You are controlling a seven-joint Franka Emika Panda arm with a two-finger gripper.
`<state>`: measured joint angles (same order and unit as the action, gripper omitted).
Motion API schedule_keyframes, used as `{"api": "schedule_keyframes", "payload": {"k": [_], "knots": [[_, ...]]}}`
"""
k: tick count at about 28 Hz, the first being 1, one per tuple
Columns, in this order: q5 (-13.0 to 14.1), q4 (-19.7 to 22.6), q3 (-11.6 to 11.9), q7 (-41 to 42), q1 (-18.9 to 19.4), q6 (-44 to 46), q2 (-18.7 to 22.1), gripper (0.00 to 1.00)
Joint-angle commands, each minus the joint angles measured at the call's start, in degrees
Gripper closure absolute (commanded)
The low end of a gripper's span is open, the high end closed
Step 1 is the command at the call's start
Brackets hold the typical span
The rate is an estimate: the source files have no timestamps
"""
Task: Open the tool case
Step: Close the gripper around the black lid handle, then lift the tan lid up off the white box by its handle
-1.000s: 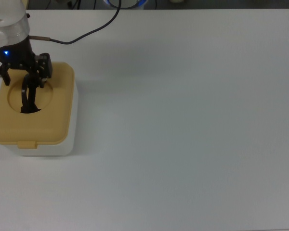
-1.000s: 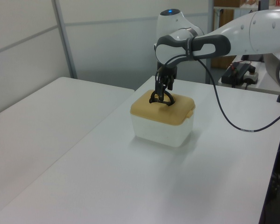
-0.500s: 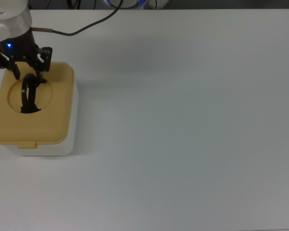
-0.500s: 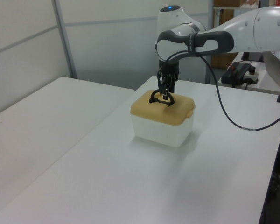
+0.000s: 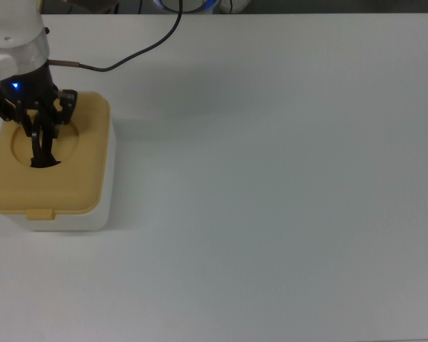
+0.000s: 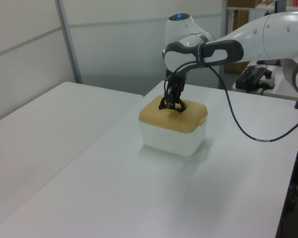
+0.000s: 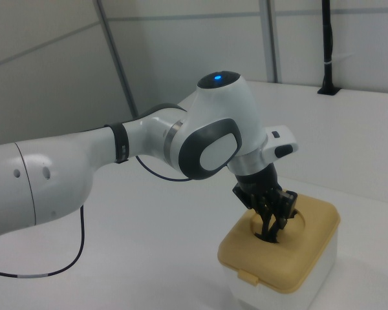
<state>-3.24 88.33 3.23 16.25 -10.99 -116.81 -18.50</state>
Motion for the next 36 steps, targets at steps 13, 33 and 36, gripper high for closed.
{"api": "schedule_keyframes", "payload": {"k": [13, 33, 36], "knots": [[0.6, 0.62, 0.02, 0.89, 0.18, -1.14, 0.92, 1.0], [2.62, 1.67, -5.34, -2.62, 0.97, 1.5, 9.8, 1.0], [2.45, 2.98, -7.45, -5.6, 1.85, 1.41, 10.59, 1.0]]}}
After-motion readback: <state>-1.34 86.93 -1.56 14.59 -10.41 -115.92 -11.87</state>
